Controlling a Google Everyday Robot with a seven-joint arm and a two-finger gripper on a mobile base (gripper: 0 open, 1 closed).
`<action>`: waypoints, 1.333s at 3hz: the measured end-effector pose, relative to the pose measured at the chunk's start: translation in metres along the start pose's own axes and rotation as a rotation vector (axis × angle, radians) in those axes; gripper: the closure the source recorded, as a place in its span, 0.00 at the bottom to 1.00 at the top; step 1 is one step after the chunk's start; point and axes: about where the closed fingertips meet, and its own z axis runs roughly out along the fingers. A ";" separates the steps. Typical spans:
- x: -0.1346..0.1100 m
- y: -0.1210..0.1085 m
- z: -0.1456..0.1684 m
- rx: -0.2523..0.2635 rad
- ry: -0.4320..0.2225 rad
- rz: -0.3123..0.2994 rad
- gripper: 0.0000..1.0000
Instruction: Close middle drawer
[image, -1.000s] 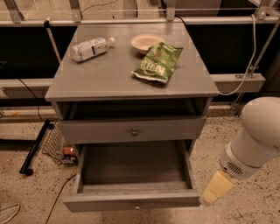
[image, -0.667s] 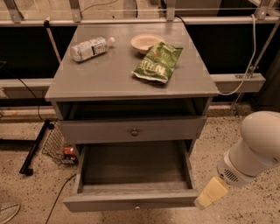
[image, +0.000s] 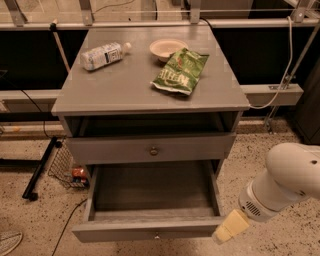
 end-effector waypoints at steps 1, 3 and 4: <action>0.008 -0.007 0.032 -0.025 0.012 0.041 0.00; 0.029 -0.027 0.104 -0.017 0.001 0.191 0.00; 0.036 -0.031 0.131 -0.038 -0.014 0.243 0.15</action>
Offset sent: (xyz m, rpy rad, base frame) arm 0.0009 -0.0121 -0.1243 -0.0152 0.0667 -0.1966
